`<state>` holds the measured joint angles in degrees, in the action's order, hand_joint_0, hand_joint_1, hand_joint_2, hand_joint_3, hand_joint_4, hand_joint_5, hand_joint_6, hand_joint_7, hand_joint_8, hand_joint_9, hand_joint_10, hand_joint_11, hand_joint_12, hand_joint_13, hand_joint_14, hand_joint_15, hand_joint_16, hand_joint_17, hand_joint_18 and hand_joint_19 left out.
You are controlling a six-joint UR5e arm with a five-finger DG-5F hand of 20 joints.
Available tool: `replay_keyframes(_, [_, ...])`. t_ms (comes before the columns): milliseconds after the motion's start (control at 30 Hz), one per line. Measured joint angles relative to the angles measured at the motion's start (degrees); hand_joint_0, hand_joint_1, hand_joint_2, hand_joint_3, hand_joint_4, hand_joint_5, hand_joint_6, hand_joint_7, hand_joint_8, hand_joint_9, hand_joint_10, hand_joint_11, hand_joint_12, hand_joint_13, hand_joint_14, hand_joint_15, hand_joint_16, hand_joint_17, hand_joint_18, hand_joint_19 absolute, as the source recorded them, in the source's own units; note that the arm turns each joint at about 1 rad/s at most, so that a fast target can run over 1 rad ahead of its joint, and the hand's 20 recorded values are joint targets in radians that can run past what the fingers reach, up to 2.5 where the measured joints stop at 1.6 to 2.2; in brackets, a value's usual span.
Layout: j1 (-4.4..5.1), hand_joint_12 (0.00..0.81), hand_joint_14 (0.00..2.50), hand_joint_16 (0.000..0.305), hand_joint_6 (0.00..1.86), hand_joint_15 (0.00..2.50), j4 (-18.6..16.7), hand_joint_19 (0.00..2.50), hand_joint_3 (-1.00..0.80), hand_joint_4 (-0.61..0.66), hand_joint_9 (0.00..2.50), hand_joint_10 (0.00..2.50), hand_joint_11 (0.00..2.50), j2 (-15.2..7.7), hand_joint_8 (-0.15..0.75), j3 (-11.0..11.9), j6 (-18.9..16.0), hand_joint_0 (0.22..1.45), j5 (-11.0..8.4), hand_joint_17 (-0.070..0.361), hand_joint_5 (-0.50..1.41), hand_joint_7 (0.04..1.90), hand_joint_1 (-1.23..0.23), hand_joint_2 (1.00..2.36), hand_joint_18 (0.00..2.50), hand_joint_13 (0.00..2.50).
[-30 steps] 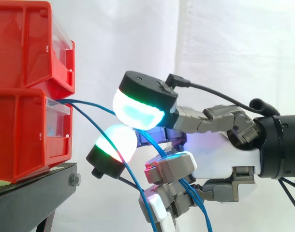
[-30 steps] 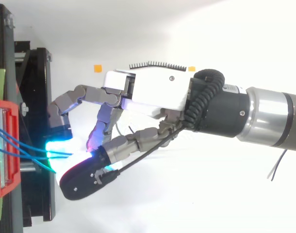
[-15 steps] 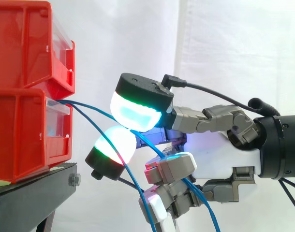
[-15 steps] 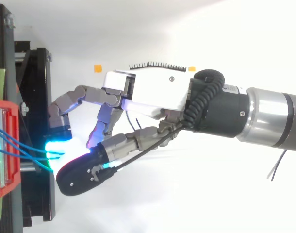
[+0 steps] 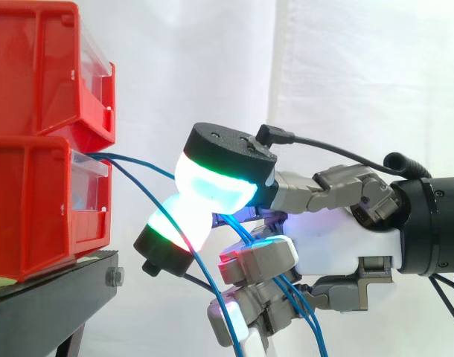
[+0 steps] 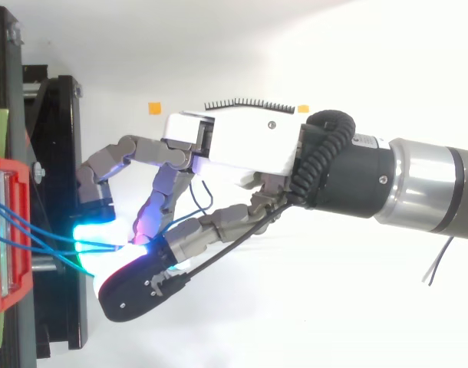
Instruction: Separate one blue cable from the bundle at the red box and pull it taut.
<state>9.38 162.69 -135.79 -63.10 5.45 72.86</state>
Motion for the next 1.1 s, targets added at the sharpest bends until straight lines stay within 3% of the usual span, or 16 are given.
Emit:
replay_keyframes(233, [0.01,0.415,0.02,0.051,0.85,0.66,0.06,0.68,-0.50,0.09,1.42,0.03,1.43,0.00,0.348,-0.02,-0.04,0.49,0.00,0.114,-0.15,1.19,-0.45,1.00,1.05,1.16])
replay_keyframes(333, [0.00,0.397,0.02,0.046,0.85,0.67,0.04,0.71,-0.50,0.08,1.40,0.03,1.44,0.00,0.323,-0.02,-0.12,0.56,0.00,0.104,-0.15,1.21,-0.44,1.00,1.01,1.14])
replay_keyframes(433, [-0.01,0.395,0.02,0.045,0.85,0.67,0.01,0.72,-0.50,0.05,1.41,0.03,1.45,0.00,0.315,-0.03,-0.16,0.64,0.00,0.101,-0.15,1.24,-0.50,1.00,0.99,1.14])
replay_keyframes(600, [0.01,0.394,0.02,0.045,0.85,0.68,0.02,0.72,-0.30,0.03,1.41,0.03,1.46,0.00,0.327,-0.06,-0.17,0.63,0.00,0.102,-0.14,1.25,-0.63,1.02,1.00,1.14])
replay_keyframes(833, [0.00,0.388,0.02,0.046,0.86,0.68,0.00,0.68,-0.17,0.01,1.34,0.03,1.43,0.00,0.323,-0.08,-0.18,0.65,0.00,0.103,-0.16,1.32,-0.83,1.02,0.97,1.10])
replay_keyframes(900, [0.00,0.383,0.03,0.045,0.87,0.67,0.00,0.66,-0.20,-0.07,1.31,0.03,1.44,0.00,0.324,-0.08,-0.18,0.74,0.00,0.102,-0.17,1.50,-0.91,1.02,0.94,1.08])
replay_keyframes(1000, [-0.01,0.378,0.03,0.045,0.87,0.67,0.13,0.67,-0.26,-0.09,1.30,0.03,1.45,0.00,0.315,-0.09,-0.18,0.80,0.03,0.101,-0.17,1.58,-0.93,1.02,0.89,1.06])
replay_keyframes(1100, [0.00,0.357,0.03,0.043,0.90,0.67,0.10,0.68,-0.48,-0.15,1.32,0.03,1.46,0.00,0.302,-0.09,-0.18,0.88,0.01,0.098,-0.17,1.56,-0.92,1.00,0.82,1.04])
